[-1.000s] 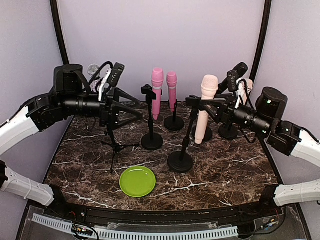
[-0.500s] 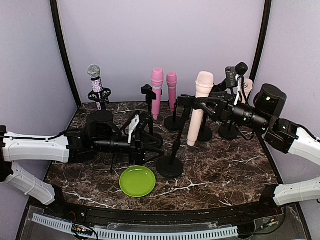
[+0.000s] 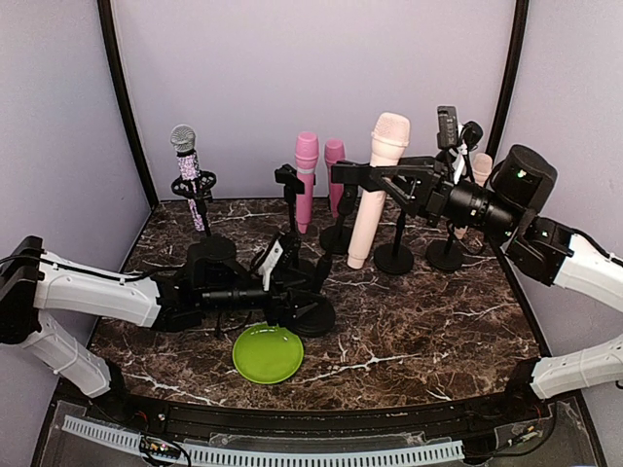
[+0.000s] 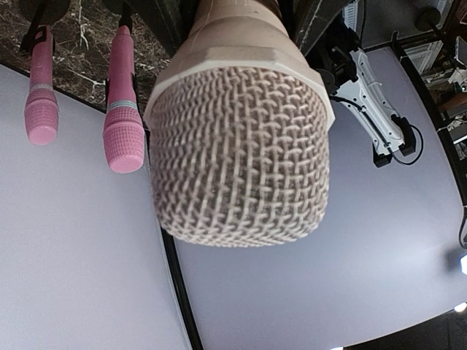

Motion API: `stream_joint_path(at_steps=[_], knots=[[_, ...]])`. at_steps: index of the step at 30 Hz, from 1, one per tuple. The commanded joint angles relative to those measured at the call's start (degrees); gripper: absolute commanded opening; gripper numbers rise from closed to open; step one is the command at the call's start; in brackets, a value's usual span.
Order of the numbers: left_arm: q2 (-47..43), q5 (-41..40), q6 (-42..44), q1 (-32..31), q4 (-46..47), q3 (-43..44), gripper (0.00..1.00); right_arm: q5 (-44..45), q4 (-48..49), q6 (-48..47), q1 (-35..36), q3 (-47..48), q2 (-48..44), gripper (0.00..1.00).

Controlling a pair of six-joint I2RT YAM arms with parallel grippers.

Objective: Remove the microphone from the stand
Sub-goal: Pass from the right arm to the left

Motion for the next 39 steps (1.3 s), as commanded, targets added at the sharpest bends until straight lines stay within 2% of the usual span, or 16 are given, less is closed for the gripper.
stream_joint_path(at_steps=[1, 4, 10, 17, 21, 33, 39], knots=[[0.26, -4.20, 1.15, -0.27, 2.54, -0.48, 0.67, -1.32, 9.49, 1.76, -0.35, 3.32, -0.68, 0.07], [0.86, -4.19, 1.75, -0.27, 2.04, 0.11, 0.66, -1.41, 9.42, 1.76, -0.35, 3.26, -0.77, 0.07], [3.07, -2.55, 2.67, -0.27, 0.09, 2.49, 0.51, -0.93, 9.76, 1.65, -0.35, 2.97, -0.89, 0.07], [3.59, -1.23, 3.75, -0.27, -1.18, 3.52, 0.44, 0.00, 9.28, 0.91, -0.35, 2.82, -0.77, 0.08], [4.36, -0.43, 4.00, -0.27, -2.12, 4.15, 0.36, 0.33, 9.48, 0.75, -0.35, 2.66, -0.77, 0.08], [5.67, 0.60, 4.70, -0.36, -3.41, 4.92, 0.37, 1.13, 9.22, 0.42, -0.31, 3.14, 0.04, 0.09], [5.47, 1.52, 4.38, -0.36, -3.02, 4.58, 0.19, 2.40, 8.83, -0.04, -0.34, 3.33, 0.45, 0.10]])
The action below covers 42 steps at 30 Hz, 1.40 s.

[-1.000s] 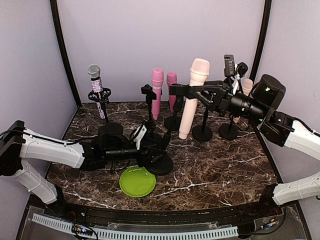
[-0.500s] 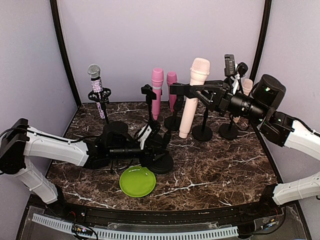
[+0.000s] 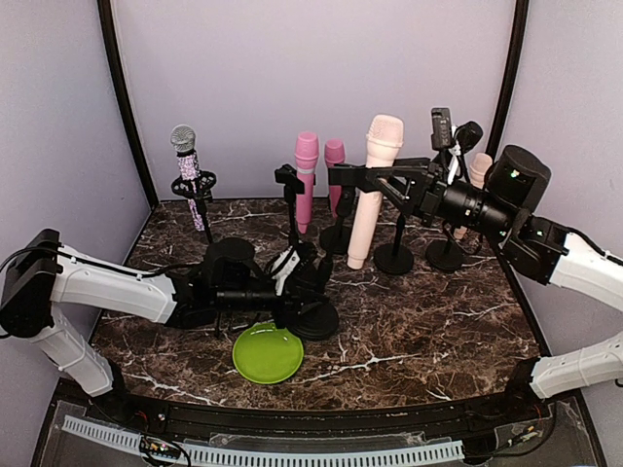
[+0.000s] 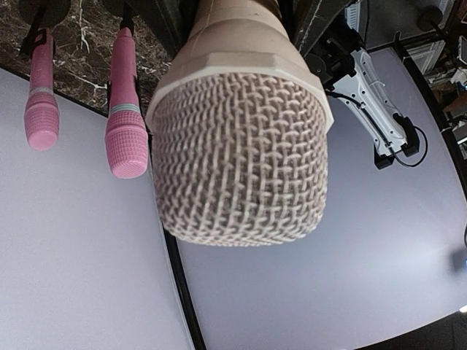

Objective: Remove the microphone from the stand
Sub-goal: Pass from the right arm to the left, then unscrew the knob on the stand of the microphone stand.

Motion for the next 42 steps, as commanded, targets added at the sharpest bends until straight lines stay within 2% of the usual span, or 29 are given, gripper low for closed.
stream_joint_path(at_steps=[1, 5, 7, 8, 11, 13, 15, 17, 25, 29, 35, 42], knots=[[-0.40, 1.83, 0.25, -0.38, 0.34, 0.91, 0.18, 2.35, 8.39, -0.38, -0.35, 3.15, -0.75, 0.11], [-1.23, 2.27, -0.14, -0.40, 1.23, 0.63, 0.04, 3.81, 8.06, -0.89, -0.34, 2.70, 0.08, 0.15], [-1.92, 2.14, -0.38, -0.40, 1.91, 0.46, 0.00, 4.49, 7.98, -0.86, -0.31, 2.38, 0.60, 0.22], [-2.15, 1.91, -0.51, -0.40, 2.42, 0.22, 0.00, 4.71, 7.93, -0.88, -0.35, 2.21, 0.80, 0.29], [-3.54, 1.19, -1.22, -0.40, 3.77, -0.29, 0.00, 5.95, 7.53, -1.27, -0.35, 1.63, 0.76, 0.61], [-4.62, 0.31, -1.97, -0.40, 5.01, -0.58, 0.00, 7.09, 7.24, -1.44, -0.35, 1.04, 0.14, 0.79], [-5.51, -0.69, -2.94, -0.40, 6.32, -0.50, 0.00, 8.77, 7.19, -1.35, -0.35, -0.15, -0.64, 0.91], [-6.30, -1.33, -3.99, -0.40, 7.75, -0.19, 0.00, 9.83, 7.52, -1.04, -0.31, -1.73, -1.52, 0.98], [-7.38, -0.29, -7.60, -0.40, 10.20, 3.63, 0.00, 8.39, 16.17, 2.30, 0.61, -11.75, -4.43, 0.99], [-7.52, -1.61, -9.69, -0.41, 8.87, 6.21, 0.00, 9.29, 23.17, 4.44, 3.48, -16.59, -2.53, 0.99], [-7.43, -3.88, -13.36, -0.40, 5.94, 9.80, 0.00, 9.85, 27.83, 4.54, 7.87, -17.07, 4.00, 0.88], [-7.27, -3.60, -13.59, -0.40, 3.15, 10.76, 0.00, 7.97, 27.48, 4.83, 9.13, -13.47, 10.32, 0.78]])
